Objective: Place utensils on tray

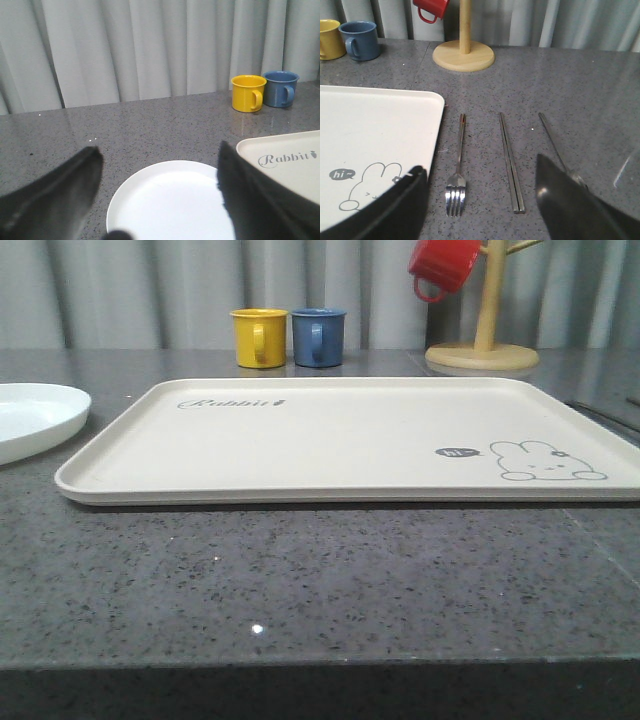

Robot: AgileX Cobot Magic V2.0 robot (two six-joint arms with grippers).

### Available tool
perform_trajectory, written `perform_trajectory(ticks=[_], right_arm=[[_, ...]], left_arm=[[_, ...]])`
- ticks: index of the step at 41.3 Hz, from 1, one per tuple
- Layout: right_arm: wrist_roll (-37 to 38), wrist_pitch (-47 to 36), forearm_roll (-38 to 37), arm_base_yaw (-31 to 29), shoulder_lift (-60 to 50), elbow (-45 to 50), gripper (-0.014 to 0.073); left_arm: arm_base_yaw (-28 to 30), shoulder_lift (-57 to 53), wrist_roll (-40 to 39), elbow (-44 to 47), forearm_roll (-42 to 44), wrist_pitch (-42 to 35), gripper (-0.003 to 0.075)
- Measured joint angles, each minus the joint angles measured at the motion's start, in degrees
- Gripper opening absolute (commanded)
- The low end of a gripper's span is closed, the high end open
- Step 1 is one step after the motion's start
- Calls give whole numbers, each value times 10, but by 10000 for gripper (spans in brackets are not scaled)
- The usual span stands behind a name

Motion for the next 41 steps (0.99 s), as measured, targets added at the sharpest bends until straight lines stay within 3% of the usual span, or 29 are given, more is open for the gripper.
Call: perform_trajectory(ticks=[13,23,30,37,41], right_arm=[[0,0,0,0,0,0,589],[0,0,0,0,0,0,589],[0,0,-3,0,0,0,589],[0,1,-3,0,0,0,589],[0,1,-3,0,0,0,589]], left_arm=[[0,5,0,-2,1,16,601],[-33,109,0,-65,1,54,587],[-91,219,0,-156,12,144,587],[-131,335,0,-252,44,287,583],[-136,394,0,-298,57,350,542]])
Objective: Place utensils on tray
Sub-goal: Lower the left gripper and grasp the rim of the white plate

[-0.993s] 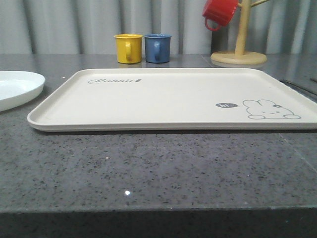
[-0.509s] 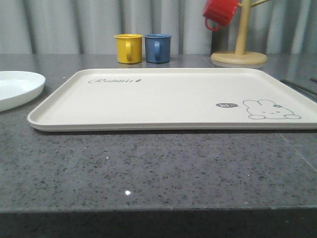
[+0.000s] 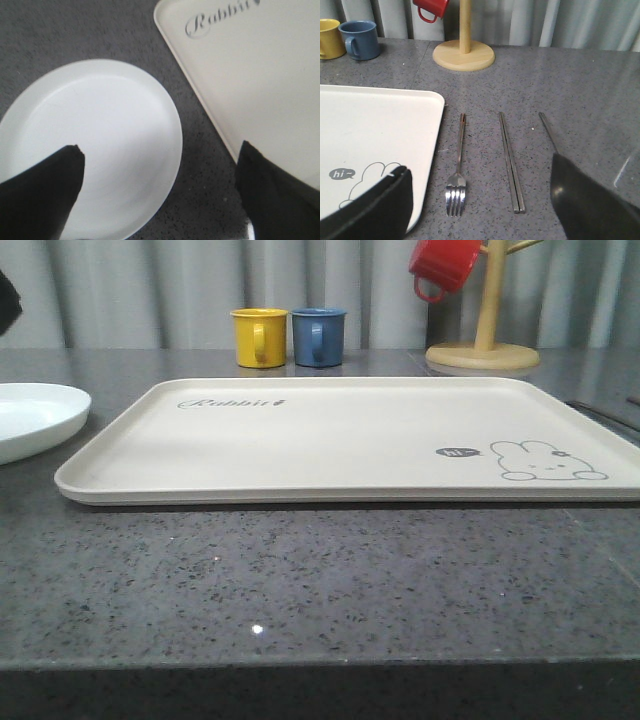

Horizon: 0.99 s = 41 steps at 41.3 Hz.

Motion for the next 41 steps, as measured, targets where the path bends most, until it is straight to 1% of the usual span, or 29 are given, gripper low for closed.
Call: perform_trajectory(ticks=[4,8,19,32,34,37,41], right_arm=[[0,0,0,0,0,0,589],[0,0,0,0,0,0,589],[0,0,0,0,0,0,589],[0,1,0,0,0,0,589],[0,1,0,0,0,0,589],[0,1,0,0,0,0,589],[0,1,0,0,0,0,589]], left_arm=[[-1,53,1,-39,10,52,465],[-1,93,1,-62,12,81,395],[-1,174,7,-84,12,147,391],[-1,212,12,-88,12,151,382],[-1,212,12,-89,12,149,354],[-1,213,13,-89,12,148,270],[-1,213,14,-89,18,145,92]])
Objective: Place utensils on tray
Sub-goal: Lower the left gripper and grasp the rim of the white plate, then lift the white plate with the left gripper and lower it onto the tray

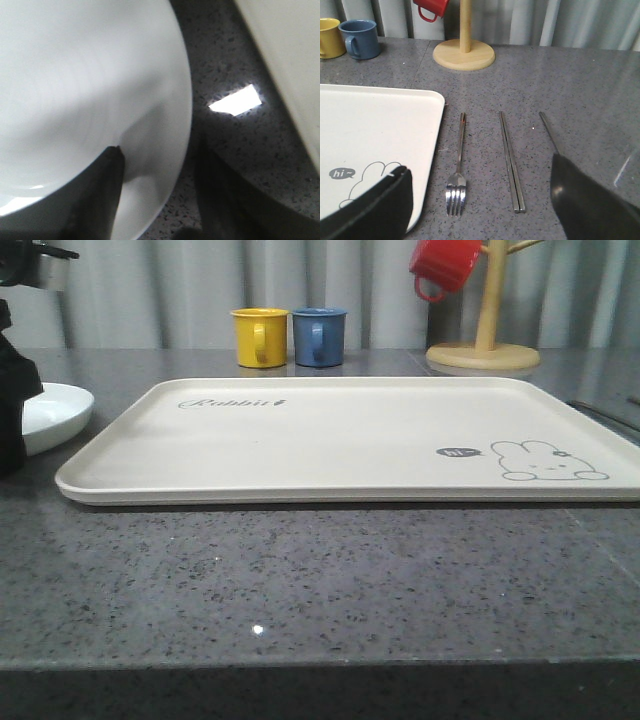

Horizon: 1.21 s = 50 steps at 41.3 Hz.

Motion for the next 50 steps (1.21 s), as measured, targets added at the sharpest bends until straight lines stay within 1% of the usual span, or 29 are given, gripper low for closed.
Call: perform_trajectory(ticks=[2,3,13,21,24,30,35,42,45,50], right_arm=[[0,0,0,0,0,0,589],[0,0,0,0,0,0,589],[0,0,0,0,0,0,589],[0,0,0,0,0,0,589],[0,0,0,0,0,0,589],[0,0,0,0,0,0,589],[0,0,0,0,0,0,589],[0,0,0,0,0,0,589],[0,0,0,0,0,0,589],[0,0,0,0,0,0,589]], left_arm=[[0,0,1,0,2,-1,-4],[0,0,1,0,2,-2,-17],[0,0,7,-14,14,-5,-19],[-12,-1,4,-82,19,26,-19],[-33,-3,4,-116,31,35,-19],[-95,-6,4,-183,58,38,-19],[-150,-6,4,-215,63,38,-19],[-225,17,4,-222,63,38,-19],[-250,33,4,-222,62,38,-19],[-274,58,4,-222,57,38,-19]])
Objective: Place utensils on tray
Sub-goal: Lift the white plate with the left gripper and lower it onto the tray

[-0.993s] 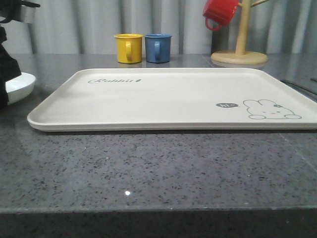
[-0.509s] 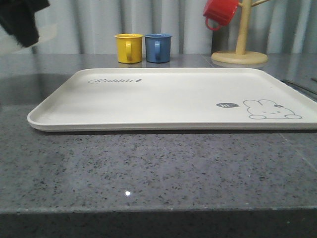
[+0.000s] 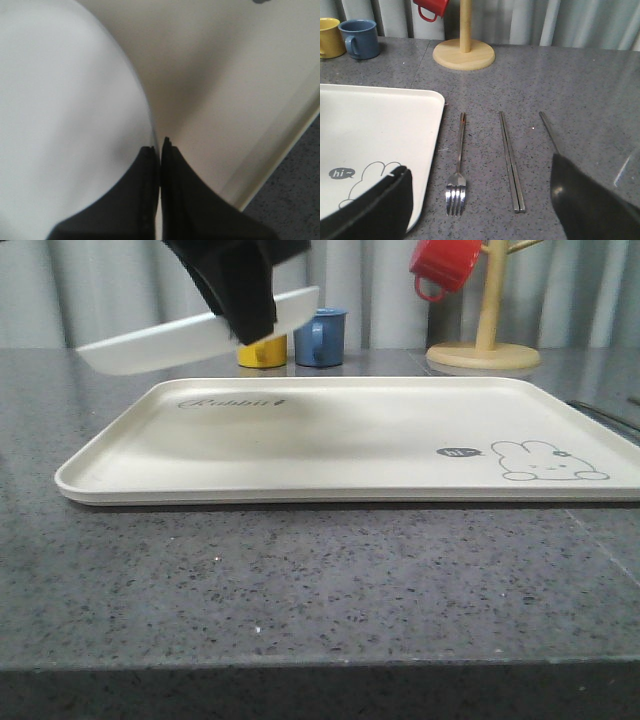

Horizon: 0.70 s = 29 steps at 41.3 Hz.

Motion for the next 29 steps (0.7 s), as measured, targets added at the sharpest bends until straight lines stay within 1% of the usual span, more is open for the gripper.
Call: perform_trajectory(ticks=[13,29], right_arm=[[0,0,0,0,0,0,589],[0,0,0,0,0,0,589]], left_arm=[[-7,54,0,0,-30,-5,-19],[-7,58,0,0,-49,-13,-10]])
